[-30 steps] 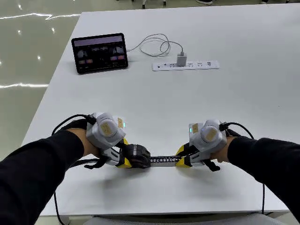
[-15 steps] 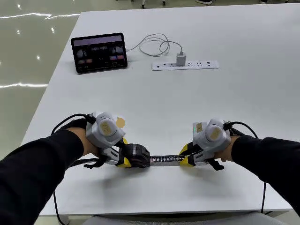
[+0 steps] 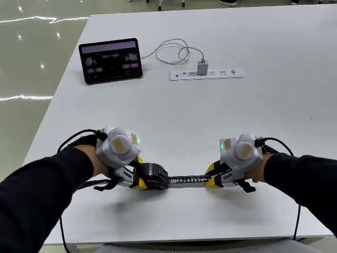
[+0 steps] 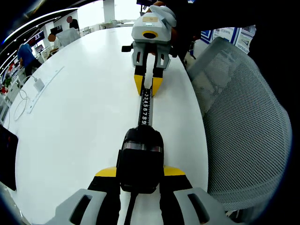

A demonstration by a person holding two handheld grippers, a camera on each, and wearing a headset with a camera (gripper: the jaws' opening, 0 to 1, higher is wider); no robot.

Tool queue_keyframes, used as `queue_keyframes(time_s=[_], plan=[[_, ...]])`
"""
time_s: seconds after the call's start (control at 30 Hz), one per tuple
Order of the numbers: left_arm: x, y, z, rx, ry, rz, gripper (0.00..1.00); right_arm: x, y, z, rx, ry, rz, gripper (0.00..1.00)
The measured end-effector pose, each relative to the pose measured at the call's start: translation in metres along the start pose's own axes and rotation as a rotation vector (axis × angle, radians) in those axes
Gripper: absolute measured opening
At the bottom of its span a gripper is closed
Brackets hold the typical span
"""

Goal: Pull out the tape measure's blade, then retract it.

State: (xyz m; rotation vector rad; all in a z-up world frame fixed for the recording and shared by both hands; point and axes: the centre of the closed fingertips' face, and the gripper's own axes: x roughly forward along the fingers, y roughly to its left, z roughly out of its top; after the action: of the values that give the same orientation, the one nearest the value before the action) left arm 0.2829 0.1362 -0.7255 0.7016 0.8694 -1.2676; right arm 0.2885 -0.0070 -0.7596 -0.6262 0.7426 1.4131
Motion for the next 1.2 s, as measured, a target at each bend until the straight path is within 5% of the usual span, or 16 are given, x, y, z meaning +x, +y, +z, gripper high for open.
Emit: queue_keyframes(time_s=[1.2], plan=[[0.0, 0.0, 0.0, 0.001, 0.01, -0.003, 0.27, -0.015, -0.004, -0.019, 0.024, 0.013, -0.021, 0.1]])
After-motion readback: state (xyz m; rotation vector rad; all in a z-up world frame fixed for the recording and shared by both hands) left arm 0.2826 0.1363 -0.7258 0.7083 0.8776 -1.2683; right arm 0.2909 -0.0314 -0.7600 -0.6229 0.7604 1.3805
